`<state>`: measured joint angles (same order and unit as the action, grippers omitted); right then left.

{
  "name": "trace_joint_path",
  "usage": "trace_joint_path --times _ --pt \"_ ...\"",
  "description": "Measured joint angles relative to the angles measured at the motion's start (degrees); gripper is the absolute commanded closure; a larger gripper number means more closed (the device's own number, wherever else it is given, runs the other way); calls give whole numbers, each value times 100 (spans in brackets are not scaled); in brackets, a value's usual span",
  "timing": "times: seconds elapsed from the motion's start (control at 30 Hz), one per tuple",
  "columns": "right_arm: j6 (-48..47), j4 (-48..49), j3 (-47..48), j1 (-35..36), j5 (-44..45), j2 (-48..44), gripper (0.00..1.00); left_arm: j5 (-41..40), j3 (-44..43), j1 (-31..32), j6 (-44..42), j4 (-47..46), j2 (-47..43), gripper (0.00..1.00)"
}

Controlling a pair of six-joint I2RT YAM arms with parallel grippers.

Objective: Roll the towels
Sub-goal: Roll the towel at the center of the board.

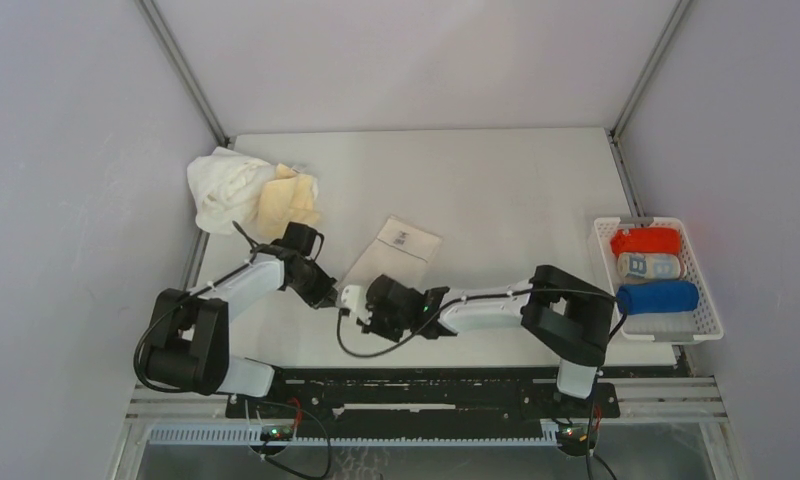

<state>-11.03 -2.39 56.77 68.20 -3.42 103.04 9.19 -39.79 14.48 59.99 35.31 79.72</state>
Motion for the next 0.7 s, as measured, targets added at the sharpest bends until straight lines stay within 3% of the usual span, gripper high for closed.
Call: trace_joint_path --times 0.23,0.4,0.53,0.7 --pt "1058 181 -7 -1443 -2450 -85 100 46 -299 -66 -13 -4 162 96" --pt "2258 1036 -83 -2295 -4063 133 100 96 -409 -114 -20 -2 319 94" --pt "3091 1615 -103 -2634 -4795 619 100 118 -529 -118 -70 -4 472 93" --pt "3521 1696 -103 -2776 -5095 1034 100 170 -691 -116 -122 9 688 92"
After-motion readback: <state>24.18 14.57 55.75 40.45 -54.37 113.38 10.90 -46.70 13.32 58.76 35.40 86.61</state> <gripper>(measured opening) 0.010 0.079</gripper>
